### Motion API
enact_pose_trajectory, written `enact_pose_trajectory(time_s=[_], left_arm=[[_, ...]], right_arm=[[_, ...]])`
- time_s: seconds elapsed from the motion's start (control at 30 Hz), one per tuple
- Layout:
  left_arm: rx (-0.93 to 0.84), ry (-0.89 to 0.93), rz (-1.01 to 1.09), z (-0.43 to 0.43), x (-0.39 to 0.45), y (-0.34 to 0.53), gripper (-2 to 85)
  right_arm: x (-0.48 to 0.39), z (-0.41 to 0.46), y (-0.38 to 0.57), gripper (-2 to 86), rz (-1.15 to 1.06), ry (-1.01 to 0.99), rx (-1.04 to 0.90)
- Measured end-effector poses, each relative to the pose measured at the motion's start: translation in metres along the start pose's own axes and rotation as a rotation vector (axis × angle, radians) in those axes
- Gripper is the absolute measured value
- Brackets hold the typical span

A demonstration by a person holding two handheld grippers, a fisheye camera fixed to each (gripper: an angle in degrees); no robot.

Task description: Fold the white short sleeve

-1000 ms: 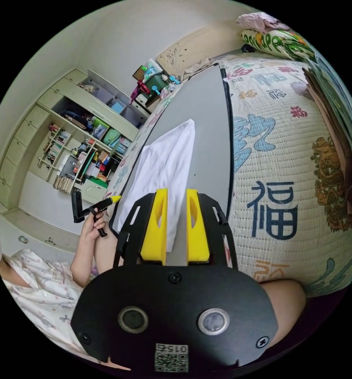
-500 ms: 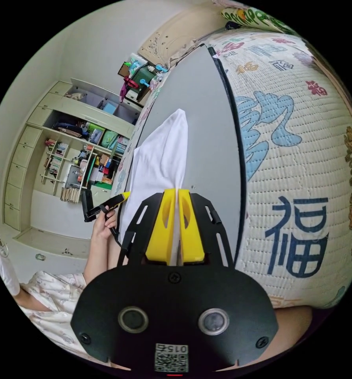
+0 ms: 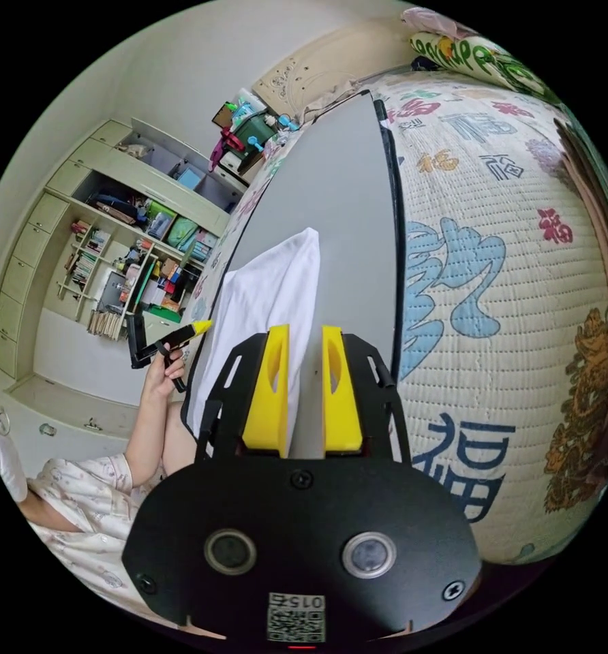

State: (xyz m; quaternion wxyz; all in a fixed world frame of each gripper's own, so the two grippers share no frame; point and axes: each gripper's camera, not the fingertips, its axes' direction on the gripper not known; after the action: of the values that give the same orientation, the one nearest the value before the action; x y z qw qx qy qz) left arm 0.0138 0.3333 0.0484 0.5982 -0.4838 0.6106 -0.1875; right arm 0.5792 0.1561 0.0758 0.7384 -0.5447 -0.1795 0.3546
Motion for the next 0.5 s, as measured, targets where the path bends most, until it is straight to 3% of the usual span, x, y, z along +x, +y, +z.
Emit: enact_pose_trajectory(time_s=[0.13, 0.23, 0.5], left_arm=[[-0.030, 0.043, -0.022, 0.029, -0.017, -0.026, 7.9], [-0.051, 0.004, 0.007, 0.040, -0.019, -0.032, 2.8], [-0.048, 0.010, 0.018, 0.045, -0.037, -0.027, -0.5]], right_arm=[[-0.006, 0.041, -0.024, 7.0, -0.010, 0.014, -0.039], [-0.010, 0.065, -0.030, 2.6, -0.011, 0.081, -0.053], [-0.001, 0.095, -0.013, 1.1, 0.061, 0.101, 0.031]])
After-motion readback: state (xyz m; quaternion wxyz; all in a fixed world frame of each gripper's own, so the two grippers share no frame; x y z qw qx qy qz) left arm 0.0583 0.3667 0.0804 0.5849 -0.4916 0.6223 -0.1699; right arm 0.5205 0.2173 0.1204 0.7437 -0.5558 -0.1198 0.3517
